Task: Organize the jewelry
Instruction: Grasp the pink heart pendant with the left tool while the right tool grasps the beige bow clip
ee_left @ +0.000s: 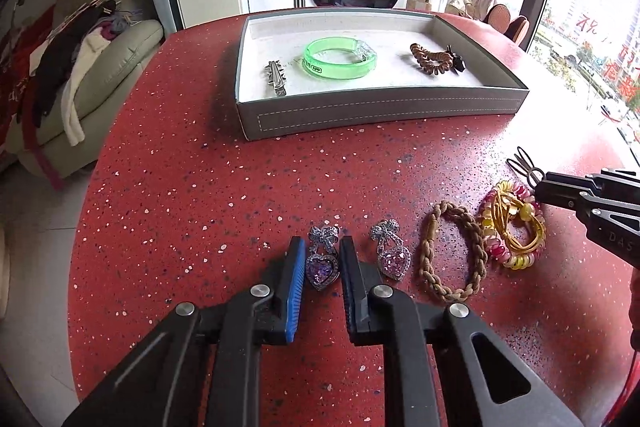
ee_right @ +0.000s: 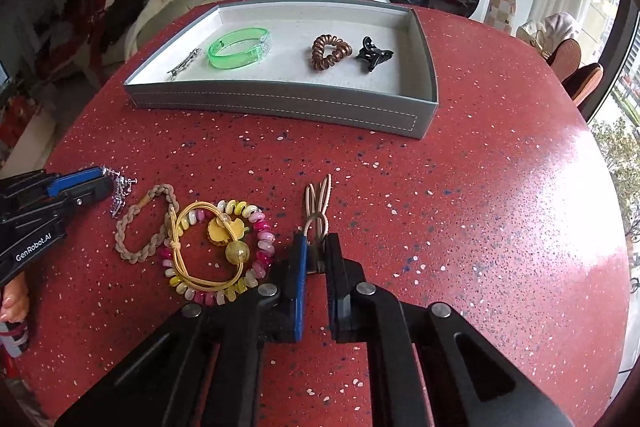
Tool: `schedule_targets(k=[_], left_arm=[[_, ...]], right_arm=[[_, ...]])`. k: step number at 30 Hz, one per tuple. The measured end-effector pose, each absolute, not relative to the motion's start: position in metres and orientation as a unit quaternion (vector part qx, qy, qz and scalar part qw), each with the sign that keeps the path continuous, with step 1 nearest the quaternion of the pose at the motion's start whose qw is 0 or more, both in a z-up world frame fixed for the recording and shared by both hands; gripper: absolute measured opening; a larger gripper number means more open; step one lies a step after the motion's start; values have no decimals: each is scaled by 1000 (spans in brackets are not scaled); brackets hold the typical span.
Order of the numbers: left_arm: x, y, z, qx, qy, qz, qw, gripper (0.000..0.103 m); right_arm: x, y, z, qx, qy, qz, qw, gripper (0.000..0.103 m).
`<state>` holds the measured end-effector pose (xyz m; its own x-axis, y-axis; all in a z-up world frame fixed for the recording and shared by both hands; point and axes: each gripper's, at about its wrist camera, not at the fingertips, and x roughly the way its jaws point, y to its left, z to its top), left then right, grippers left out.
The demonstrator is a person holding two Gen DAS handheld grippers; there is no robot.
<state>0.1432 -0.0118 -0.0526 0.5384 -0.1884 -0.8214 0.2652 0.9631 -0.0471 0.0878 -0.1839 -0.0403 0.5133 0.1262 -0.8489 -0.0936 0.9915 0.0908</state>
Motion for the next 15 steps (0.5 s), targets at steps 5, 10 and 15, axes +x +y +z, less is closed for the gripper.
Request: schedule_targets(k=[5,10,15], left_arm=[[140,-2,-42,16,453,-137,881,36],[136,1,-28,9,442,-143,885,36],[136,0,-9,3,430,-147,891,36]], right_arm=[[81,-196,-32,59,476,61,875,10],[78,-201,-21,86,464,68,879,10],[78,-202,-7,98,450,75,885,10]])
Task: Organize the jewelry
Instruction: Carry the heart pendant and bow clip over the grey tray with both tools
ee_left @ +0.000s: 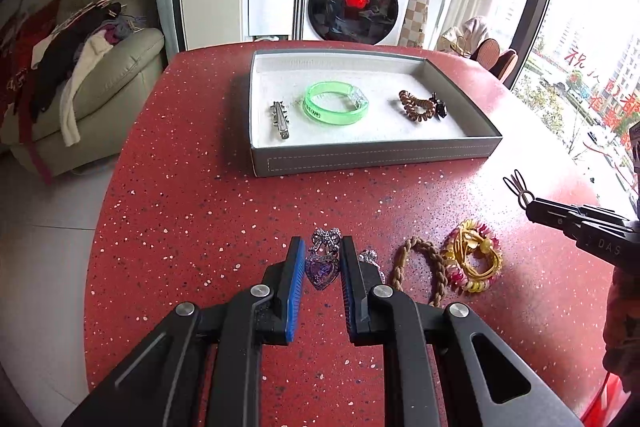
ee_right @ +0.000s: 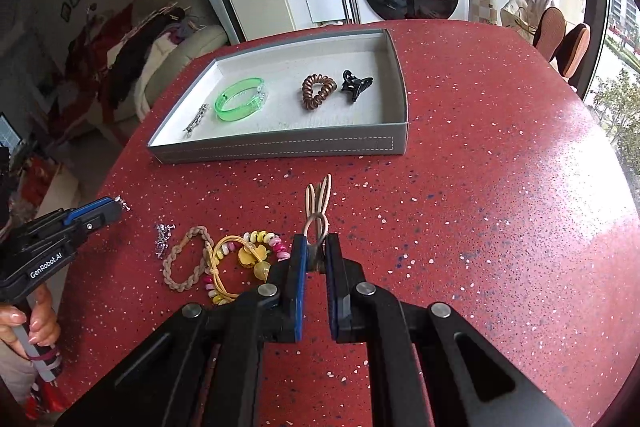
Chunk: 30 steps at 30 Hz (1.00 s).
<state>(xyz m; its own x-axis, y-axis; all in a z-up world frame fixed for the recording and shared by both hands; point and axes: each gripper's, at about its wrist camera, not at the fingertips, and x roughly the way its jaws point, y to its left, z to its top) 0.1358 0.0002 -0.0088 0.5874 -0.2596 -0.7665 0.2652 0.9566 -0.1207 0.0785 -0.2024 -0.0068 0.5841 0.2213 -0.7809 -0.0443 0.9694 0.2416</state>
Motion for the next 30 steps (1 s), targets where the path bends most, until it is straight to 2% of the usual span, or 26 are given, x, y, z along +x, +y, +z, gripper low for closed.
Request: schedule_targets(k=[18,23,30], left_arm=[[212,-26,64,6,380,-159,911,36],[244,-38,58,13,391,-157,907,36],[273,-44,18,8,445,-161,881,36]], right_arm=[[158,-207,56,112,408,86,902,10],[186,-209,44,110,427,77,894,10],[210,-218,3,111,475,47,872,10]])
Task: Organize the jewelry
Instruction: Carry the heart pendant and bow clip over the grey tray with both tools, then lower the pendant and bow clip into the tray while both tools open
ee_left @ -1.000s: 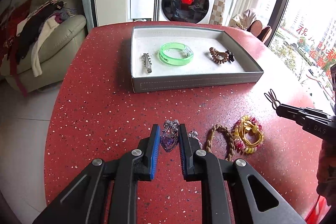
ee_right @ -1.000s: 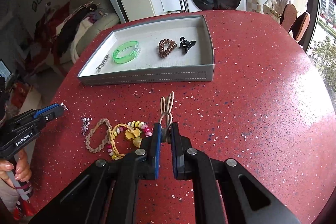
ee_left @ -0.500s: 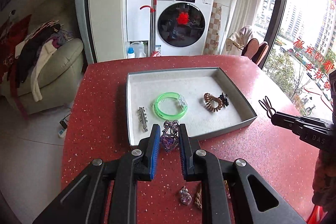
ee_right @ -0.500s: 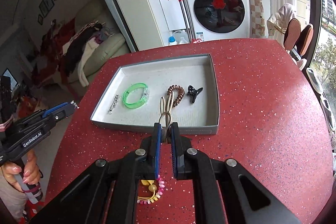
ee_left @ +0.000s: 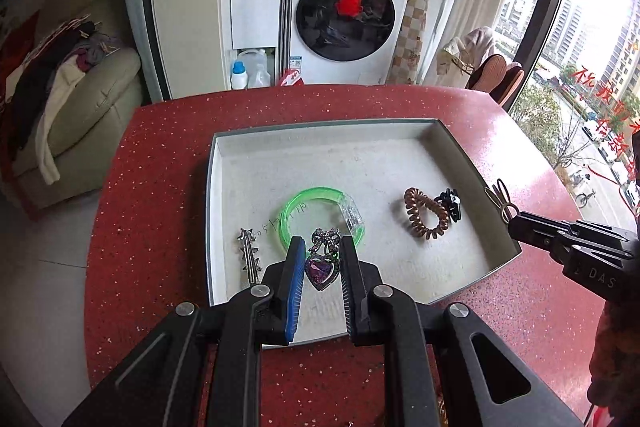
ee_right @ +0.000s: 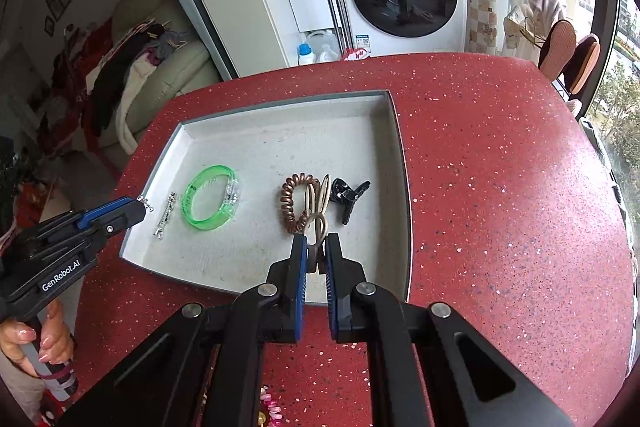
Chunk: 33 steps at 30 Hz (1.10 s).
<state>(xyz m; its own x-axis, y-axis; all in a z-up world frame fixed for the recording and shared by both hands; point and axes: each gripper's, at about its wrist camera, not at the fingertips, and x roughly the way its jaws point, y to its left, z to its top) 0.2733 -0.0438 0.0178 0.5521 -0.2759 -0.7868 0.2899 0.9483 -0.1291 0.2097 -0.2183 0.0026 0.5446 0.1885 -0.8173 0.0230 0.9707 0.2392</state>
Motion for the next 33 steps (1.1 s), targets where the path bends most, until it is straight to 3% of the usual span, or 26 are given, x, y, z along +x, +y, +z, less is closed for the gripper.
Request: schedule_targets(k=[10,21,22,25,33], left_arm=[[288,-54,-27,38,470,-136,871,36],[291,-61,-46,73,472,-100,873,36],[291,-61,-46,75,471,-98,874,36],[288,-61,-44,77,467,-95,876,37],[281,-58,-31,71,448,-95,886,37]], right_arm=[[232,-217,-38,114,509,31,852,10],[232,-213,-44,113,511,33,851,11],[231,-214,-43,119,509,35,852,16],[225,-217,-36,133,494,35,859,45],[203,-215,-7,149,451,37,879,46]])
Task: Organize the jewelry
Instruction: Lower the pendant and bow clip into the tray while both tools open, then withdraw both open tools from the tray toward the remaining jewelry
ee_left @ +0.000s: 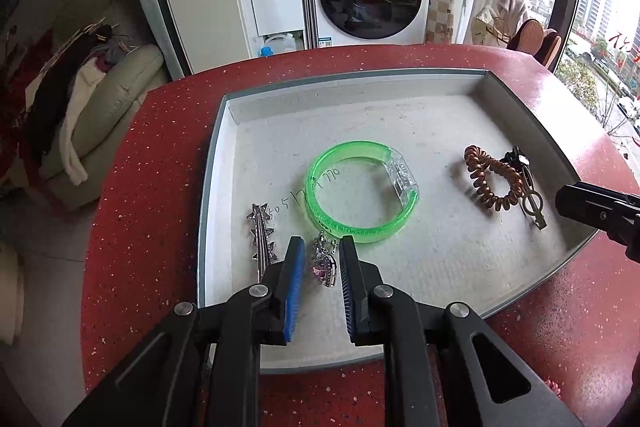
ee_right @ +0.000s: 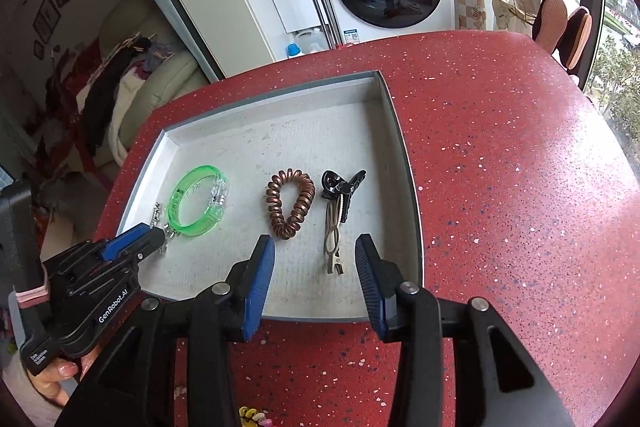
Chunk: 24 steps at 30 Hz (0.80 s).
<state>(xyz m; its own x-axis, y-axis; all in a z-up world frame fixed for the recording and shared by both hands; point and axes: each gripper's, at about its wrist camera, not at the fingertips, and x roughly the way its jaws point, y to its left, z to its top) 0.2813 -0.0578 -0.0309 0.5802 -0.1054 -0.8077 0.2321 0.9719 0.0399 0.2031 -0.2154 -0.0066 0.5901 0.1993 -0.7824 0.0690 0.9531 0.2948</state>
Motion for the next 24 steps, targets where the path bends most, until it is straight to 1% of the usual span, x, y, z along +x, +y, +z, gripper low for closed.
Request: schedule_targets(k=[6,7,8,9,11,15,17,19,20,21,22,24], left_arm=[[271,-50,-18,60,434,-97,894,37],[269,-49,-16,59,432,-98,895,52],[267,-48,-13,56,429,-96,897,96],[263,-46,-10,51,419,-92,902,103],[255,-44,-1,49,396,-92,912,103],[245,-44,8,53,387,-98,915,103],[238,-41,14,53,379,-98,919,103],[230,-37,18,52,373,-97,921,103],[226,-35,19,50,372,-98,922,103],[223,-32,20,49,374,-100,921,103],[219,-29,20,45,378,-102,919,103],[212,-23,18,35,387,-106,916,103]], right_arm=[[183,-213,6,158,434,37,886,46],[179,-212,7,160,434,38,886,46],[176,-212,7,160,434,38,886,46],[172,-212,7,160,434,37,886,46],[167,-211,7,159,435,37,885,47],[154,-208,7,161,434,37,885,49],[147,-206,9,163,433,39,886,63],[139,-205,11,161,429,41,888,63],[135,-204,12,157,426,39,890,69],[132,-203,13,153,422,34,893,77],[127,-202,14,150,415,29,897,89],[119,-200,16,143,409,23,901,96]])
